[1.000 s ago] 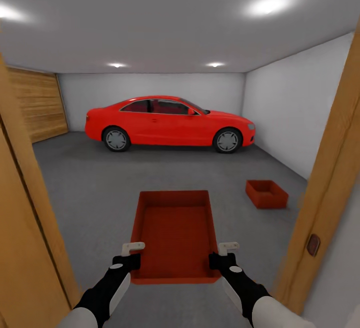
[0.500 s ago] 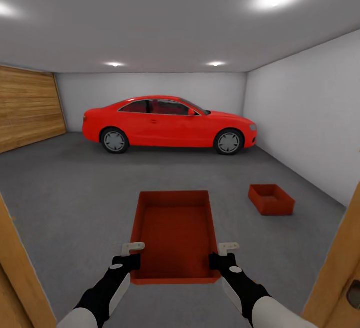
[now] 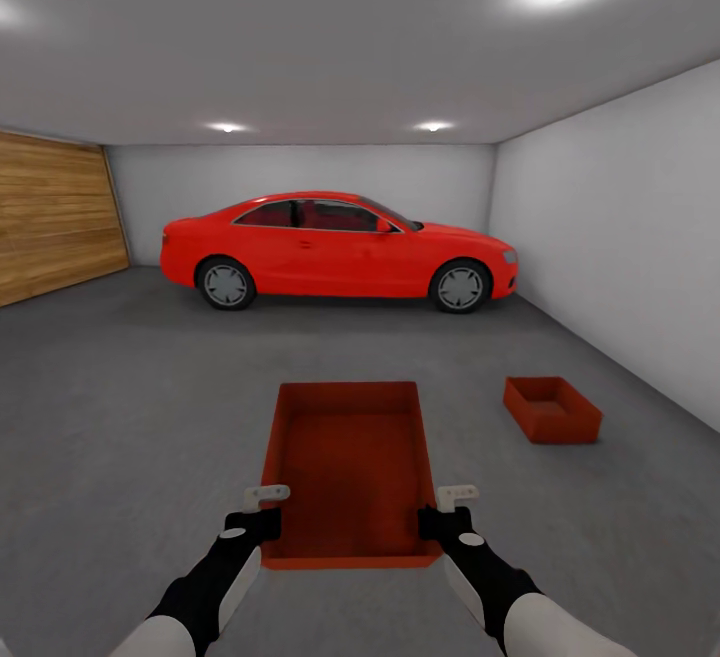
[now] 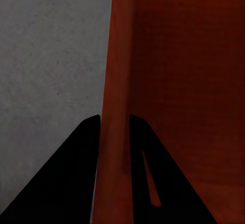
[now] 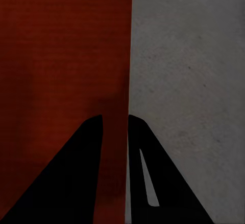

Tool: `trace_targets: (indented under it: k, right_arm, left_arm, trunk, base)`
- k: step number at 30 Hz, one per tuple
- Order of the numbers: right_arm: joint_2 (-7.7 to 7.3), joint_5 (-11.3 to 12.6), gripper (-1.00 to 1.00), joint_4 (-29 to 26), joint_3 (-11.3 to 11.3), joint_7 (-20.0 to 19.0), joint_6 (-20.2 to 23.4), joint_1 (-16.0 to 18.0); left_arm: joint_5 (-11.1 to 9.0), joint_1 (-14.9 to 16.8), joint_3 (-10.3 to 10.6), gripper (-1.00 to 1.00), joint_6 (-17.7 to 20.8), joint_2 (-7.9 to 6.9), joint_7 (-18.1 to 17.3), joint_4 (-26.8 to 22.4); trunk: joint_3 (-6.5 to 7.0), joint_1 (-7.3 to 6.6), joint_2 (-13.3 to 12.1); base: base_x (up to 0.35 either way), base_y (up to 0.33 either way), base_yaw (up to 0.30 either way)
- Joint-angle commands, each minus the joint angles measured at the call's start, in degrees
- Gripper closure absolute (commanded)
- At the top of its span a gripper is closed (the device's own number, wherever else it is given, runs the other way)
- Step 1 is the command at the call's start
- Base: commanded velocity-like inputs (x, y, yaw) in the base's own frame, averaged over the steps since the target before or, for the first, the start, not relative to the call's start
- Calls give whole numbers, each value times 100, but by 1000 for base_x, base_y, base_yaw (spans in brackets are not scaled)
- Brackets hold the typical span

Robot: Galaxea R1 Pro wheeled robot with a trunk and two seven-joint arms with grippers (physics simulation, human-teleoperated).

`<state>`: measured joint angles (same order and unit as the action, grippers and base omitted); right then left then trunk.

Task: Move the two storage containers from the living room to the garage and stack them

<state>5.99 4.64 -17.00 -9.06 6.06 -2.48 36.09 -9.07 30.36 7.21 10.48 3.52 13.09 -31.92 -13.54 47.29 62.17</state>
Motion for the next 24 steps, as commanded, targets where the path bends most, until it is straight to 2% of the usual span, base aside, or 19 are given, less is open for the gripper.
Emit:
trace_targets:
  k: [1, 24]
  right_arm:
    - [-63, 64, 100, 21, 80, 89, -24, 4]
    - [-63, 64, 100, 21, 80, 89, -24, 4]
  left_arm:
    - [48, 8, -25, 100, -11, -10, 87, -94]
    - [60, 5, -19, 100, -11, -2, 102, -85]
  trunk:
    - [-8, 2, 5]
    - [-8, 2, 5]
  base:
    - [85, 0, 0]
    - [42, 25, 0]
